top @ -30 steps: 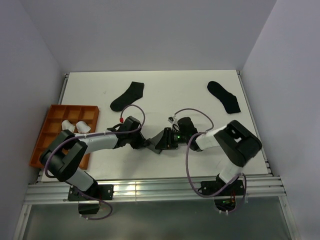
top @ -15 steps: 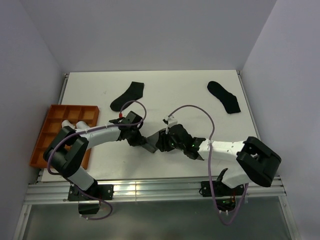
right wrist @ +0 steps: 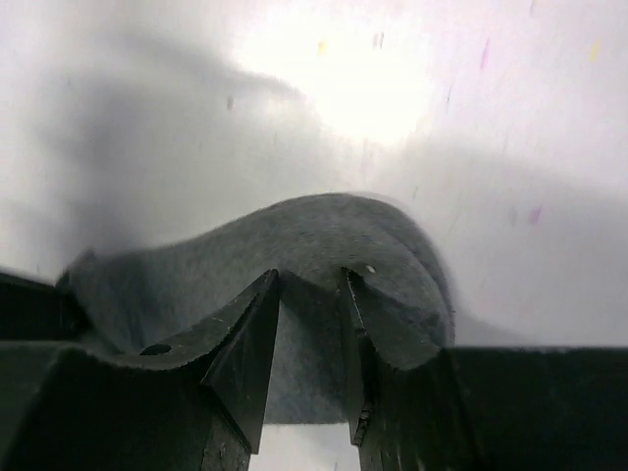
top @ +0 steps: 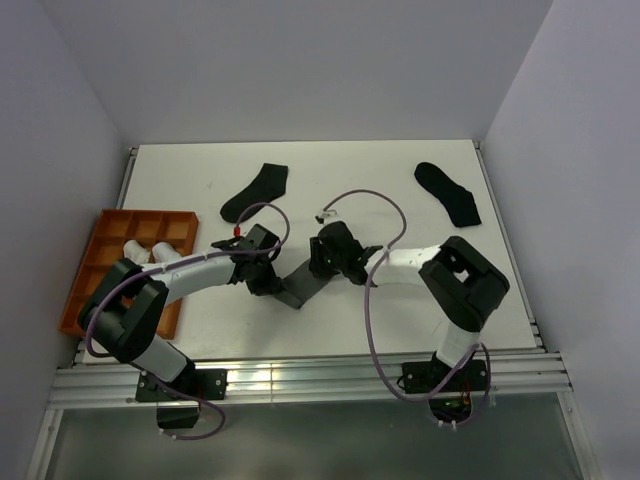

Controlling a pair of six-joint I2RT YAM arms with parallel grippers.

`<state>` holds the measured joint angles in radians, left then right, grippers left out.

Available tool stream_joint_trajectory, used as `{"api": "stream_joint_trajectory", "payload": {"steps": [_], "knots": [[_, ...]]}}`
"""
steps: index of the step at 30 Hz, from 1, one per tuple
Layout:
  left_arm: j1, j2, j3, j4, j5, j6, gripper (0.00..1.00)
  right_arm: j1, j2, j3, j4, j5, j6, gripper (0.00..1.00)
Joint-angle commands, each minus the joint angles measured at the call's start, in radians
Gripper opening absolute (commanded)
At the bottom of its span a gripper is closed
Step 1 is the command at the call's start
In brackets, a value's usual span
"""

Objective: Roll the socks
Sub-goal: Roll the sock at the center of the board.

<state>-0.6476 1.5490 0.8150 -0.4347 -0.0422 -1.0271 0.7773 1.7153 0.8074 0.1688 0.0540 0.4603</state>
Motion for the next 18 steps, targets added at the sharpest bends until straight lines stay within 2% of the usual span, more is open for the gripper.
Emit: {"api": "stream_joint_trajectory", "payload": {"steps": [1, 5, 9, 13, 18], "knots": [[0.003, -0.004, 0.009, -0.068, -0.028, 0.078, 0.02, -0.041, 0.081, 0.09, -0.044, -0.026, -0.057, 0.39], [0.003, -0.023, 0.015, -0.062, -0.019, 0.12, 0.02, -0.061, 0.159, 0.203, -0.095, -0.071, -0.089, 0.38], [0.003, -0.004, 0.033, -0.085, -0.035, 0.114, 0.02, -0.07, 0.178, 0.245, -0.109, -0.117, -0.123, 0.36], [0.003, 0.037, 0.052, -0.091, -0.025, 0.087, 0.02, -0.058, 0.045, 0.175, -0.051, -0.148, -0.149, 0.37], [0.002, 0.079, 0.079, -0.116, -0.027, 0.062, 0.01, 0.006, -0.118, 0.043, 0.011, -0.092, -0.167, 0.39]]}}
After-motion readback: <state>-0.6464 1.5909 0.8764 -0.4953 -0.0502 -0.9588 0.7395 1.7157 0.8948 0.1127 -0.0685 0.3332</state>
